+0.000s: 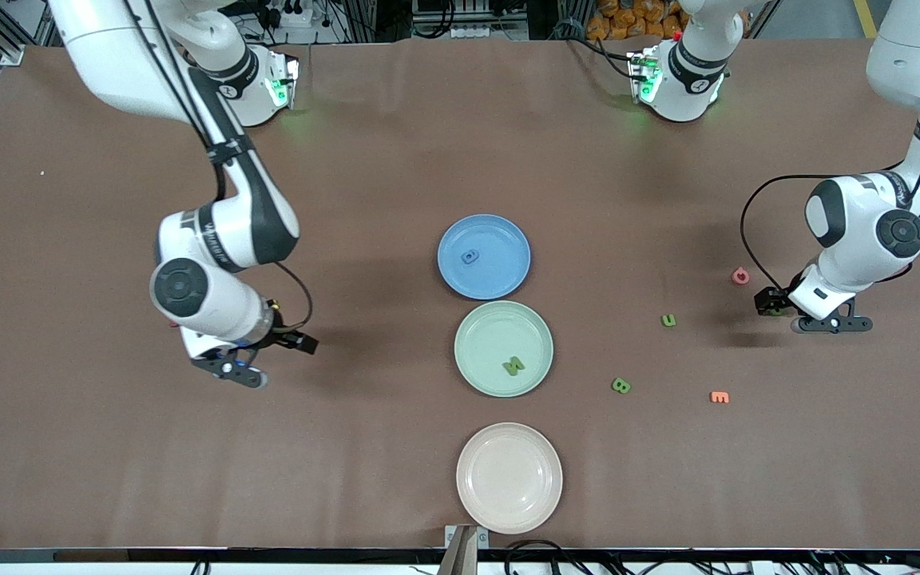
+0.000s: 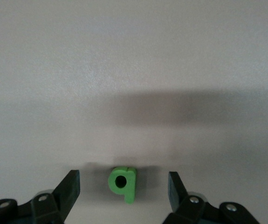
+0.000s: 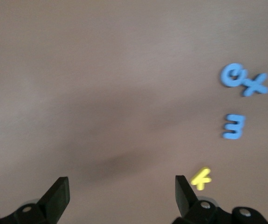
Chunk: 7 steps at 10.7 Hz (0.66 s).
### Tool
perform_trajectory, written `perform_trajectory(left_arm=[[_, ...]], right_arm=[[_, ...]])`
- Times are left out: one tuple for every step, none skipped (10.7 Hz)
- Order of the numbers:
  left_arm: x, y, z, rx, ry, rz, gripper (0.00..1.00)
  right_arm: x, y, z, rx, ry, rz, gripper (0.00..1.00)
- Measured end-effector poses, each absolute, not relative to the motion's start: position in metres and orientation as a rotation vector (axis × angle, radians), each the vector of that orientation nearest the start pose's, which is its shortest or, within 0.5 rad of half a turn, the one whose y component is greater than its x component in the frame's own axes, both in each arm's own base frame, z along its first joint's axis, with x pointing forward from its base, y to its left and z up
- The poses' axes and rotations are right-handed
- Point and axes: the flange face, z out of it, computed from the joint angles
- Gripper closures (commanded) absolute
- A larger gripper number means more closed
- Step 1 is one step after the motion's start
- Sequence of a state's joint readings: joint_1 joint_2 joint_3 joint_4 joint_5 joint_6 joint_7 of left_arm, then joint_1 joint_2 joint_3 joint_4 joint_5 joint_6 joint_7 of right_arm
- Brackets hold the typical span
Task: Sort letters by color into matching plates
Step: 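Grasp green q with the left gripper while the right gripper reaches blue m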
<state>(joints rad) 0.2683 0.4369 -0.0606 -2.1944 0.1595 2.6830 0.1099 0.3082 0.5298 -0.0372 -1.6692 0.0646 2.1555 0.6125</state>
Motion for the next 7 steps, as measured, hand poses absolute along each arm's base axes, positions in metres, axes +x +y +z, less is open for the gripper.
perform_trajectory(left_arm=[[0.549, 0.110, 0.187, -3.085, 0.066, -0.053, 0.17], [0.548, 0.111, 0.186, -3.086, 0.071, -0.039, 0.19], [0.548, 0.111, 0.185, -3.086, 0.071, -0.033, 0.20], [0.547, 0.111, 0.185, -3.086, 0.071, -0.030, 0.21], [0.547, 0.112, 0.185, -3.086, 0.071, -0.028, 0.21], [0.547, 0.113, 0.185, -3.087, 0.069, -0.025, 0.21], [0.546, 0.115, 0.184, -3.087, 0.064, -0.021, 0.22]], right_arm=[[0.649, 0.162, 0.294, -3.063, 0.637, 0.094, 0.00], [0.649, 0.139, 0.293, -3.051, 0.691, 0.106, 0.00], [0.649, 0.119, 0.290, -3.040, 0.738, 0.109, 0.00], [0.647, 0.102, 0.283, -3.027, 0.778, 0.097, 0.00], [0.643, 0.088, 0.271, -3.016, 0.810, 0.079, 0.00], [0.636, 0.077, 0.257, -3.010, 0.835, 0.070, 0.00], [0.629, 0.069, 0.245, -3.008, 0.854, 0.079, 0.00]])
